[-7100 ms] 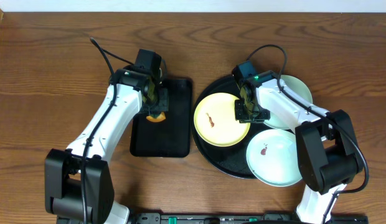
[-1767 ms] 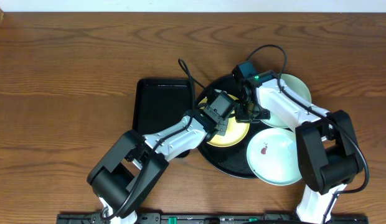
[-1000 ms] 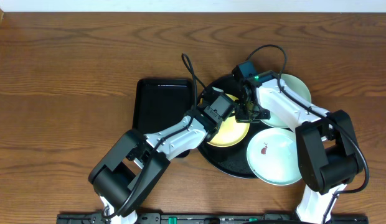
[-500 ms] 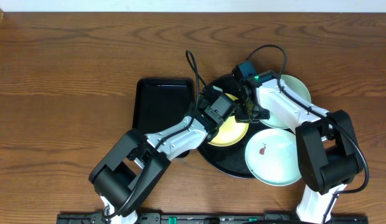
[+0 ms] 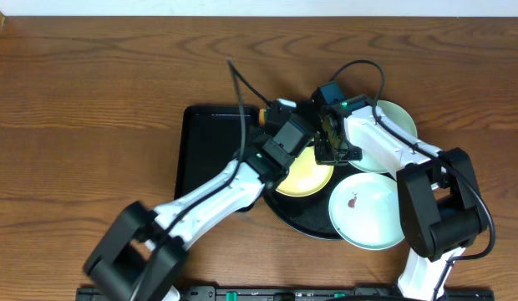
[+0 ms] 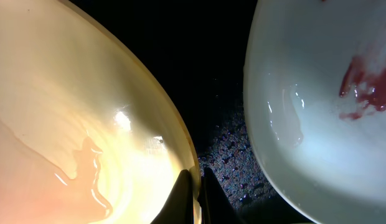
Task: Clean dirty plates on tray and stack at the side
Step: 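Scrub yellow plate surface with sponge in left gripper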
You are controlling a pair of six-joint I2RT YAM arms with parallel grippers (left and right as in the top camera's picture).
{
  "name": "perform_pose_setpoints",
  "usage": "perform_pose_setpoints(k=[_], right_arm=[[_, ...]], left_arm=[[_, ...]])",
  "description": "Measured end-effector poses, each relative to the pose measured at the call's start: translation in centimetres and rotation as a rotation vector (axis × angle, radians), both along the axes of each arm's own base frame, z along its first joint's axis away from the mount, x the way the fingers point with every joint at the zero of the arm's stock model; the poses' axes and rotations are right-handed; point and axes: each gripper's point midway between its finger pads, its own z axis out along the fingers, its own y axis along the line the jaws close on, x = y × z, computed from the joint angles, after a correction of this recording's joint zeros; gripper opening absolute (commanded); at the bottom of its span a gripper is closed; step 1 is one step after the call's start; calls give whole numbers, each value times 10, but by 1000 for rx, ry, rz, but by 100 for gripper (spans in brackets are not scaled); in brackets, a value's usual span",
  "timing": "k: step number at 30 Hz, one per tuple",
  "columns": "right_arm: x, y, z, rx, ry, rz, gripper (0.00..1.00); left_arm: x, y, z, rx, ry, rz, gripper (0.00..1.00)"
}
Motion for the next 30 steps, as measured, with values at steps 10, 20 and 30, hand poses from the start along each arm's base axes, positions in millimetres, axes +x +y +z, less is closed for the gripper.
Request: perform_pose_setpoints(k=[10, 20, 30], right_arm=[[0, 0, 0, 0, 0, 0, 1], [0, 0, 0, 0, 0, 0, 1], [0, 0, 0, 0, 0, 0, 1]], left_arm=[[-12, -42, -28, -199, 147, -76, 8], [-3, -58, -59, -231, 165, -94, 9], [1, -60, -85, -179, 179, -136, 8]])
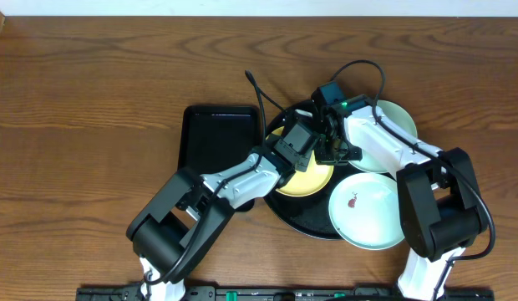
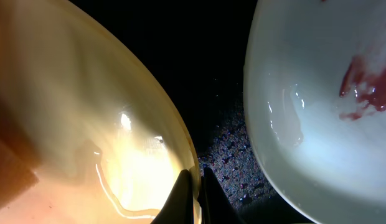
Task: Clean dirty plates on tray and stack at the side
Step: 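Scrub yellow plate surface with sponge in left gripper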
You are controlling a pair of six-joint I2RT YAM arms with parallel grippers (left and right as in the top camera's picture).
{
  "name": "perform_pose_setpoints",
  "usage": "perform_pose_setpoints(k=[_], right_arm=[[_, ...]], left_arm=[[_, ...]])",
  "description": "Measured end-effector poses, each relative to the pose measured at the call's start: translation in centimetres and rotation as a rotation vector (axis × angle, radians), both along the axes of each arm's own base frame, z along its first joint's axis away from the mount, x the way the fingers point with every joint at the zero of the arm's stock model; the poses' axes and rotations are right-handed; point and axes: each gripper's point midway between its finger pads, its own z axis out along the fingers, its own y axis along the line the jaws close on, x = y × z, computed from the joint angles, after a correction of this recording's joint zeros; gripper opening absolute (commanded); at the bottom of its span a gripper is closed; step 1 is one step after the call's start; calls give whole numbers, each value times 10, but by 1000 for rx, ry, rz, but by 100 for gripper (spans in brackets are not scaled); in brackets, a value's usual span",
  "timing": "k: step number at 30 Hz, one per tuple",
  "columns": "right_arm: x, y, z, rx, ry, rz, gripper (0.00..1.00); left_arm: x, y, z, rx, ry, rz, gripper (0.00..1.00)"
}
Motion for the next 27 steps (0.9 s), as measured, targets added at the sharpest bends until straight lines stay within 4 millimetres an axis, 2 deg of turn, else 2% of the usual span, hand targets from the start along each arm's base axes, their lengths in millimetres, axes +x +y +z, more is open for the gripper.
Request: perform_pose_setpoints(k=[11, 18, 27], right_arm=[[0, 0, 0, 0, 0, 0, 1], [0, 0, 0, 0, -1, 0, 1], [0, 0, 0, 1, -2, 0, 1]], left_arm=[[16, 31, -2, 73, -14, 48, 8], [15, 34, -3, 121, -18, 6, 8], [13, 49, -5, 244, -32, -26, 8]])
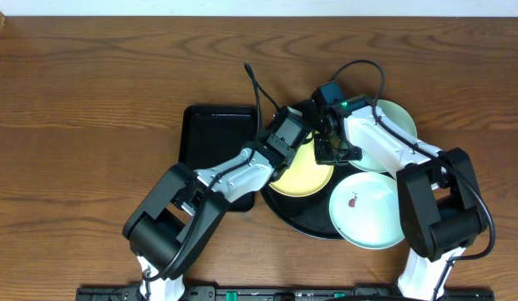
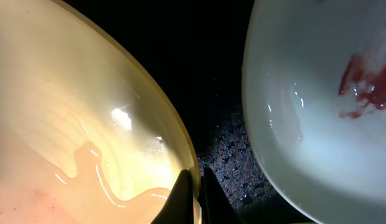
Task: Clean dirty plates on tray and stack at the side
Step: 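Scrub yellow plate surface with sponge in left gripper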
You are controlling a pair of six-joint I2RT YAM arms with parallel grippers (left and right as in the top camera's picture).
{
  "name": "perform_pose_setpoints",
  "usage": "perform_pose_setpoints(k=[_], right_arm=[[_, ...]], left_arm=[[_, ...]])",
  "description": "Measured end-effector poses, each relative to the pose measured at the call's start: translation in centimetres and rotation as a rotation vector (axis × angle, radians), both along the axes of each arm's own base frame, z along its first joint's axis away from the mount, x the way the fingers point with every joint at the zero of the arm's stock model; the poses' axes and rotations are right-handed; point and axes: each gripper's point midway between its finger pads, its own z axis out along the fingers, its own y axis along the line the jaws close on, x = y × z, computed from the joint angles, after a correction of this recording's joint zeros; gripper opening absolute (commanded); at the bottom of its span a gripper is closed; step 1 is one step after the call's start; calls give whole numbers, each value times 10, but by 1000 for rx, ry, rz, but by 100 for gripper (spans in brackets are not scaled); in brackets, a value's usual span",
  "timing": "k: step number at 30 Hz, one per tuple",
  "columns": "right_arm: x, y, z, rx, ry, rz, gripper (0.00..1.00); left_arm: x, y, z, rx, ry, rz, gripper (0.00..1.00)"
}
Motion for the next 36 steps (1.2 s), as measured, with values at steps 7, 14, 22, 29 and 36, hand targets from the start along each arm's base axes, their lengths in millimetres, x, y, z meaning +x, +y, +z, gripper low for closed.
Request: perform_pose_setpoints(k=[7, 14, 22, 29, 36], right_arm=[[0, 1, 0, 3, 0, 0, 1], [0, 1, 0, 4, -1, 0, 1], [0, 1, 0, 3, 0, 0, 1], [0, 1, 0, 3, 0, 0, 1], [0, 1, 0, 3, 0, 0, 1]], left_arm=[[-1, 1, 0, 24, 3, -13, 8], [-4, 6, 6, 39, 8, -11, 9], [-7, 18, 20, 67, 3, 11, 9], [-5, 17, 41, 35, -33, 17, 9], [-6, 14, 69, -44, -65, 31, 9]])
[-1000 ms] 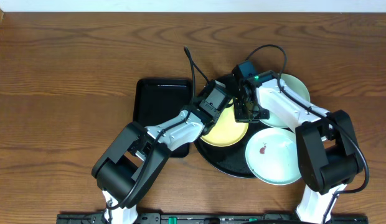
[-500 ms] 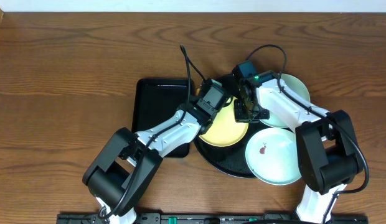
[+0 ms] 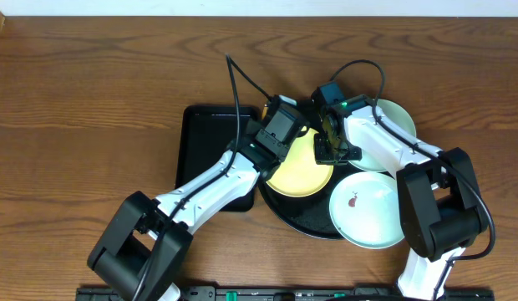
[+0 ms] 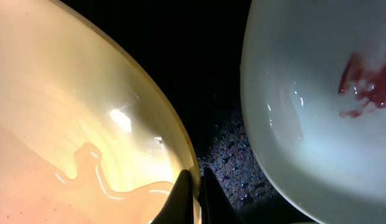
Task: Clean dirty plates on tray and stack at the side
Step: 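Scrub yellow plate surface with sponge in left gripper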
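Observation:
A yellow plate point(image 3: 302, 170) lies on the round black tray point(image 3: 305, 224); in the right wrist view the yellow plate point(image 4: 81, 118) carries a wet, glossy film. My right gripper point(image 4: 194, 190) is shut on its rim, one finger on each side of the edge. From overhead, the right gripper point(image 3: 329, 149) sits at the plate's right edge. My left gripper point(image 3: 276, 117) is over the plate's far-left edge, a bit of orange sponge point(image 3: 264, 108) showing at it. A white plate point(image 3: 366, 211) with a red stain point(image 4: 366, 81) lies at the front right.
A pale green plate point(image 3: 395, 121) lies at the back right, partly under my right arm. A rectangular black tray point(image 3: 210, 150) lies left of the round one, with my left arm across its near corner. Cables loop above both wrists.
My left gripper has gone from the yellow plate's upper left part to its far-left edge, and the arm now stretches out to the lower left. The right gripper holds the rim as before.
My right gripper stayed shut on the yellow plate's rim throughout. The left gripper stood at the plate's far-left edge, then lay over the plate with the orange sponge on its surface, then nearer the edge, and now at the edge. The wet film changed shape.

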You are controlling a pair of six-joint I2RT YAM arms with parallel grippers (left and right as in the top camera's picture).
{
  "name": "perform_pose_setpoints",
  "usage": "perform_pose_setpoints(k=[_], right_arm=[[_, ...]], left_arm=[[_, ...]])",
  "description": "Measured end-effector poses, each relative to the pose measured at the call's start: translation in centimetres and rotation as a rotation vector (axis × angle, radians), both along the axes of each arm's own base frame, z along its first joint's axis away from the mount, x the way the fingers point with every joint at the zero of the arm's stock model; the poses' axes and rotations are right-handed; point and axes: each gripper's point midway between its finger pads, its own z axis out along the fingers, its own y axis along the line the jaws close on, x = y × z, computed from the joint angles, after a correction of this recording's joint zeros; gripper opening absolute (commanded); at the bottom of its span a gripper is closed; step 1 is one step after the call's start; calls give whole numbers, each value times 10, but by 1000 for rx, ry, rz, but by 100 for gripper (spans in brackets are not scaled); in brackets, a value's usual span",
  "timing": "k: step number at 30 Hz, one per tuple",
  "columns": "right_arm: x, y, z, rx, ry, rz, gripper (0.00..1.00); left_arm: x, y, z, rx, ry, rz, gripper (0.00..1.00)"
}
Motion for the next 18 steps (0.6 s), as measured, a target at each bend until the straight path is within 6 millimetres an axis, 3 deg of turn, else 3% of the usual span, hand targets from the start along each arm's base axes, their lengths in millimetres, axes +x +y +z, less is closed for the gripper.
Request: perform_pose_setpoints(k=[7, 18], right_arm=[[0, 0, 0, 0, 0, 0, 2], [0, 0, 0, 0, 0, 0, 2]], left_arm=[[-16, -2, -13, -44, 96, 14, 9], [-22, -14, -36, -120, 145, 3, 9]])
